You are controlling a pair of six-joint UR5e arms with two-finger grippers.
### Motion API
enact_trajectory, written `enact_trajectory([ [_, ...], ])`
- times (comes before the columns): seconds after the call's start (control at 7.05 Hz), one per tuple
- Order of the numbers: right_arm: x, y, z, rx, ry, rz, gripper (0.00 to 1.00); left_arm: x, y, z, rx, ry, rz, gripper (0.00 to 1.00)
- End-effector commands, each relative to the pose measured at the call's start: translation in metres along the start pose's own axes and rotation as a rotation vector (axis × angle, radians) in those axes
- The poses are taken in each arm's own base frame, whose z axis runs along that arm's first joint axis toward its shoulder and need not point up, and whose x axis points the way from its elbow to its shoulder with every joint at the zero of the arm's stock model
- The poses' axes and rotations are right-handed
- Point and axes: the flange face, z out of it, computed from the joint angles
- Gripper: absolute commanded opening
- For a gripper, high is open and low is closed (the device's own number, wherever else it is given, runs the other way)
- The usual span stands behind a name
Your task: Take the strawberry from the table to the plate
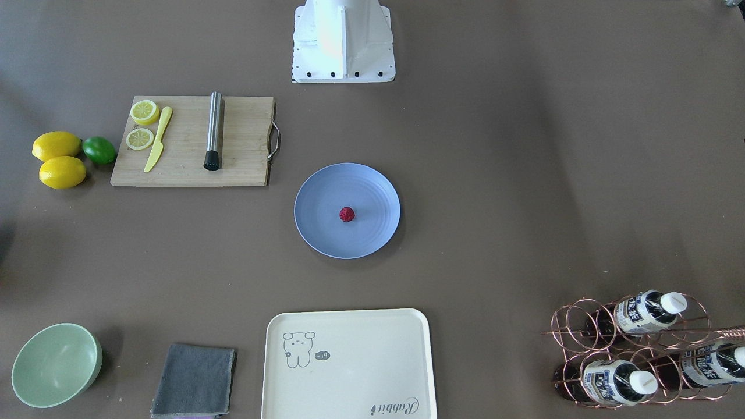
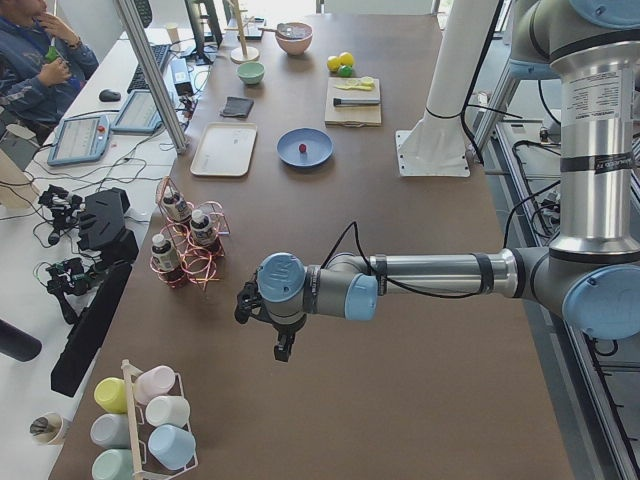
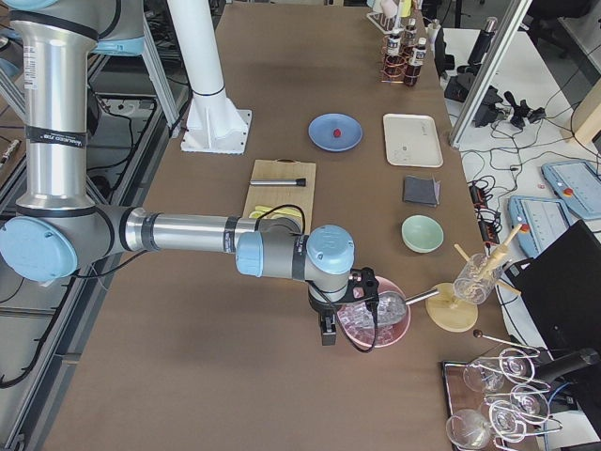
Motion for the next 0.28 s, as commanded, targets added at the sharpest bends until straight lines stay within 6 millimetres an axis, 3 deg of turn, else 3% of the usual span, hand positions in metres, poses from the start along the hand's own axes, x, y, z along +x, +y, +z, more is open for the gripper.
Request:
enact_trajectory([
  [0.0, -0.0002, -0.0007, 0.0000, 0.000, 0.000, -0.001, 1.00, 0.0000, 0.0000, 0.0000, 0.000, 0.000, -0.001, 0.98],
  [0.14, -0.0002, -0.0007, 0.0000, 0.000, 0.000, -0.001, 1.00, 0.0000, 0.0000, 0.0000, 0.000, 0.000, -0.001, 0.98],
])
